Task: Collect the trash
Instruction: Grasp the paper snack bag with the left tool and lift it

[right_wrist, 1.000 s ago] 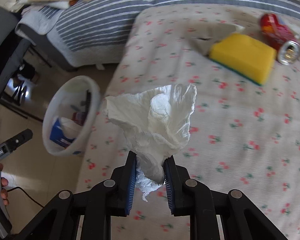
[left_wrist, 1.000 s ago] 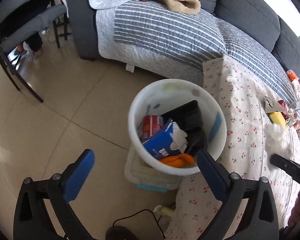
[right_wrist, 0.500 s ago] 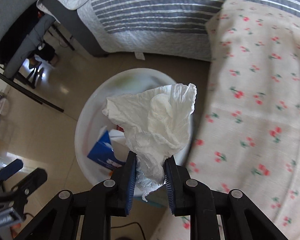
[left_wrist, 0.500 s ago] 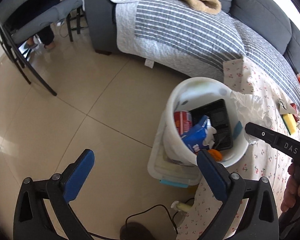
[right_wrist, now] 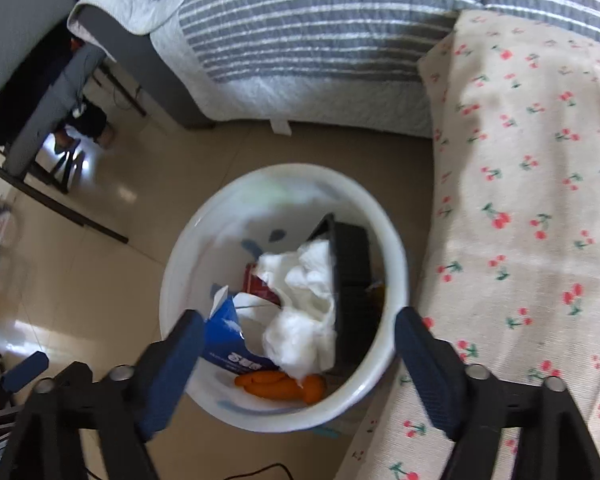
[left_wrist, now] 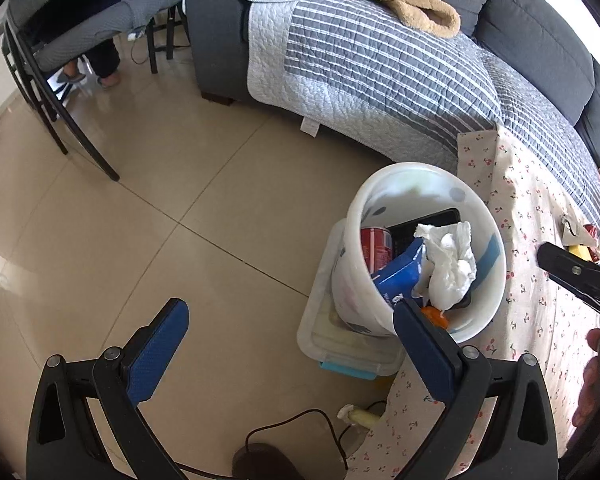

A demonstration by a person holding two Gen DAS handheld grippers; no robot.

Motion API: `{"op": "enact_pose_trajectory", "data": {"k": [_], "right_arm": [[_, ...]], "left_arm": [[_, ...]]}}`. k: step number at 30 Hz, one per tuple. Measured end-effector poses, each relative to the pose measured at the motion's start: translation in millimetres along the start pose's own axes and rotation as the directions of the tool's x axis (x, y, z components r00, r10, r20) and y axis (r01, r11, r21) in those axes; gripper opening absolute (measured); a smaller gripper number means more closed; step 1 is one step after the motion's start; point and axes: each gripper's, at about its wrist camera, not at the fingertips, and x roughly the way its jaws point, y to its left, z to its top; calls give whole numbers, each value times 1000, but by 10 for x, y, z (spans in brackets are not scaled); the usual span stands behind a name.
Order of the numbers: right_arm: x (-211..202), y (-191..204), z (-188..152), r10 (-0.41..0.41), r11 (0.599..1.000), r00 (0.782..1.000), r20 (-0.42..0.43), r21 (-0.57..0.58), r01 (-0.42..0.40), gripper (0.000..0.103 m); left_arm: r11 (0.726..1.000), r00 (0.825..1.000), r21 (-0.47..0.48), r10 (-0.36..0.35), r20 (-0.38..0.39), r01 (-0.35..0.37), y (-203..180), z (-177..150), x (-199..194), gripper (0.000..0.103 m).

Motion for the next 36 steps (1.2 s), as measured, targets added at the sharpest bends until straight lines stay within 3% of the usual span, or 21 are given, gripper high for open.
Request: {"op": "enact_pose_trajectory", "data": {"k": [10,18,26,36], "right_arm": [[-629,-249,-80,-55,998,996,72,-19,56,96],[-1234,-767,-274,-134,991,982,131,-8,136,100],[-1767,-1386,-480,-203,979,962,184,58,196,101],[-2154,-2222,-753,-259,958,941,216,184,221,101]], "left_arm": [[997,998,54,-57,22,56,-509,-41,-137,103],[983,991,148,-119,60,109,-1170,-129,-331,103],[945,967,271,-222,128,181,-1952,-285,-620,103],[898,953,374,-287,95,233,-2852,-453,-607,103]]}}
